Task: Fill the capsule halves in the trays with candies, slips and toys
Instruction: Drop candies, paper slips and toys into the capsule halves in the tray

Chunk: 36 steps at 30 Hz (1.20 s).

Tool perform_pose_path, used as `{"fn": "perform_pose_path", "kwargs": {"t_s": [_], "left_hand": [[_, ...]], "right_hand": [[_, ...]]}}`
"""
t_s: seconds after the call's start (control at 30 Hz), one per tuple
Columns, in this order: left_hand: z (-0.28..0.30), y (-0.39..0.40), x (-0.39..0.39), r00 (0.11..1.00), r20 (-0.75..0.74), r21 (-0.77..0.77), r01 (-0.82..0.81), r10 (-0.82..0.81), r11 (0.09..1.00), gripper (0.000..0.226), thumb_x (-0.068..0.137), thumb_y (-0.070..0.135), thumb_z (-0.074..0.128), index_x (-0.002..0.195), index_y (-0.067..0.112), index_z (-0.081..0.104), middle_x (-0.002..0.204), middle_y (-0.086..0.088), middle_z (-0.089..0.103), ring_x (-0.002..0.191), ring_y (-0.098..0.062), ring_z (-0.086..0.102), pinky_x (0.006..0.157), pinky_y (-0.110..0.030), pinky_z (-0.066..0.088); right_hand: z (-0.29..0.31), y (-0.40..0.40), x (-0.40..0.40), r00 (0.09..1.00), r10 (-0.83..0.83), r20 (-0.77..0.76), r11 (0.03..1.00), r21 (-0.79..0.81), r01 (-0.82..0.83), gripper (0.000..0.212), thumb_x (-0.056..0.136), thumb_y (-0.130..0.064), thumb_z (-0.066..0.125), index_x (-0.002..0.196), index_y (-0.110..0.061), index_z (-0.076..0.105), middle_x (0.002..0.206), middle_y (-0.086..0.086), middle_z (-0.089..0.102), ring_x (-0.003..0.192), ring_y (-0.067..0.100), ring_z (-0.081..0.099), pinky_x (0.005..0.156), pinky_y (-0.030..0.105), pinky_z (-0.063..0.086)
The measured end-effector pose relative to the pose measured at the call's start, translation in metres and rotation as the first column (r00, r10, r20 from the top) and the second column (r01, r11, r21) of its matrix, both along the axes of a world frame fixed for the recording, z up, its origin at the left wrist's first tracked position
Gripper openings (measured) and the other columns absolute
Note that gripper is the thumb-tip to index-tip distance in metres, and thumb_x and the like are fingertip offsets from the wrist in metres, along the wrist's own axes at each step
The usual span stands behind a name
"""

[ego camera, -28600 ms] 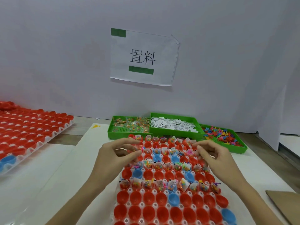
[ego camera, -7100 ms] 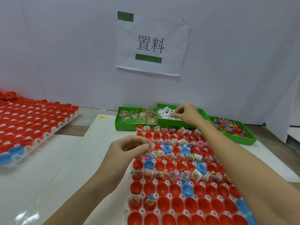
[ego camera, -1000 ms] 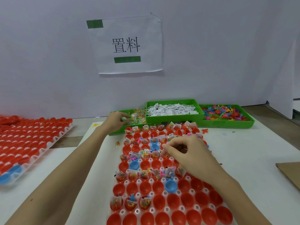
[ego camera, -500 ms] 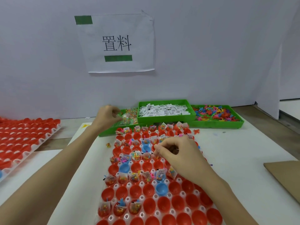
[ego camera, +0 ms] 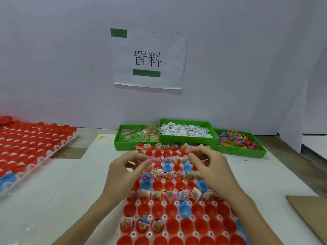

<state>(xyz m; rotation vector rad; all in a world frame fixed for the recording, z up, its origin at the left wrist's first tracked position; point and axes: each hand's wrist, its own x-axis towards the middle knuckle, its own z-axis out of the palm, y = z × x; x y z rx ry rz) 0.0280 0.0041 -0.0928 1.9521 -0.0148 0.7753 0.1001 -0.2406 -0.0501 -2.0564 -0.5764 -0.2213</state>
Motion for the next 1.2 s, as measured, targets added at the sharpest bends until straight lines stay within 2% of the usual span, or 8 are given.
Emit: {"fn": "perform_pose_path", "kwargs": {"t_s": [0.17,0.4,0.5,0.67,0.8,0.9,1.0,1.2], "left_hand": [[0.005,-0.001,-0.005,0.998,0.054,0.002,-0.039,0.039,0.999,0.010,0.086,0.020,0.079,0.091,0.029,0.078,0.089,0.015,0.073,0.088,-0.013,0.065,0.073,-0.017,0.052],[0.008,0.010,-0.012,0.991,0.132,0.002,-0.018,0.018,1.000,0.014,0.085,0.030,0.074,0.097,0.024,0.078,0.092,0.015,0.073,0.092,-0.014,0.068,0.079,-0.016,0.053],[0.008,0.015,-0.012,0.991,0.135,-0.028,0.010,-0.006,1.000,0.016,0.084,0.029,0.073,0.098,0.024,0.078,0.092,0.016,0.075,0.092,-0.011,0.071,0.080,-0.015,0.055],[0.007,0.018,-0.009,0.992,0.123,-0.084,0.000,0.010,0.996,0.013,0.086,0.024,0.074,0.098,0.025,0.077,0.093,0.016,0.075,0.093,-0.009,0.072,0.079,-0.014,0.056],[0.004,0.025,-0.004,0.991,0.126,-0.110,-0.026,0.039,0.994,0.013,0.087,0.015,0.078,0.097,0.024,0.077,0.091,0.011,0.075,0.091,-0.014,0.073,0.078,-0.016,0.056],[0.004,0.035,0.007,0.988,0.109,-0.108,-0.100,0.112,0.989,0.012,0.088,0.015,0.079,0.096,0.024,0.077,0.089,0.012,0.075,0.088,-0.011,0.072,0.077,-0.017,0.057],[0.008,0.049,0.031,0.975,0.102,-0.079,-0.192,0.200,0.978,0.008,0.088,0.014,0.079,0.093,0.020,0.078,0.087,0.010,0.075,0.083,-0.006,0.070,0.075,-0.015,0.056],[0.030,0.083,0.095,0.939,0.060,0.068,-0.343,0.339,0.937,0.007,0.093,0.013,0.074,0.095,0.006,0.076,0.087,-0.006,0.075,0.080,-0.020,0.069,0.078,-0.032,0.057]], "right_hand": [[0.020,0.021,0.045,0.992,-0.040,0.120,0.968,-0.241,0.068,0.019,0.099,-0.015,0.063,0.113,-0.021,0.075,0.106,-0.009,0.074,0.090,0.000,0.064,0.088,0.019,0.053],[0.020,0.068,0.145,0.988,-0.109,0.114,0.788,-0.596,0.156,0.026,0.099,0.006,0.056,0.121,0.007,0.068,0.129,0.021,0.067,0.119,0.034,0.065,0.106,0.044,0.050],[0.017,0.077,0.163,0.993,-0.081,0.085,0.722,-0.682,0.117,0.029,0.099,-0.012,0.065,0.124,0.000,0.069,0.133,0.019,0.066,0.123,0.031,0.063,0.110,0.043,0.046],[0.024,0.081,0.180,0.997,-0.080,0.009,0.683,-0.728,0.061,0.026,0.093,-0.016,0.073,0.115,-0.003,0.075,0.127,0.015,0.069,0.117,0.028,0.066,0.106,0.039,0.049],[0.019,0.083,0.180,0.993,-0.078,0.094,0.685,-0.719,0.122,0.008,0.092,-0.005,0.071,0.094,-0.001,0.077,0.099,0.014,0.076,0.091,0.023,0.070,0.081,0.030,0.053],[0.015,0.077,0.178,0.986,-0.094,0.135,0.696,-0.699,0.162,0.022,0.091,0.001,0.063,0.070,-0.002,0.067,0.079,0.018,0.073,0.069,0.023,0.065,0.064,0.029,0.048],[0.016,0.064,0.177,0.974,-0.127,0.187,0.727,-0.651,0.219,0.016,0.091,-0.001,0.060,0.086,0.008,0.072,0.088,0.022,0.074,0.081,0.031,0.072,0.070,0.035,0.054],[0.005,0.042,0.179,0.965,-0.152,0.215,0.811,-0.531,0.246,0.007,0.091,-0.007,0.069,0.098,-0.007,0.068,0.093,0.006,0.070,0.083,0.020,0.065,0.080,0.036,0.056]]}}
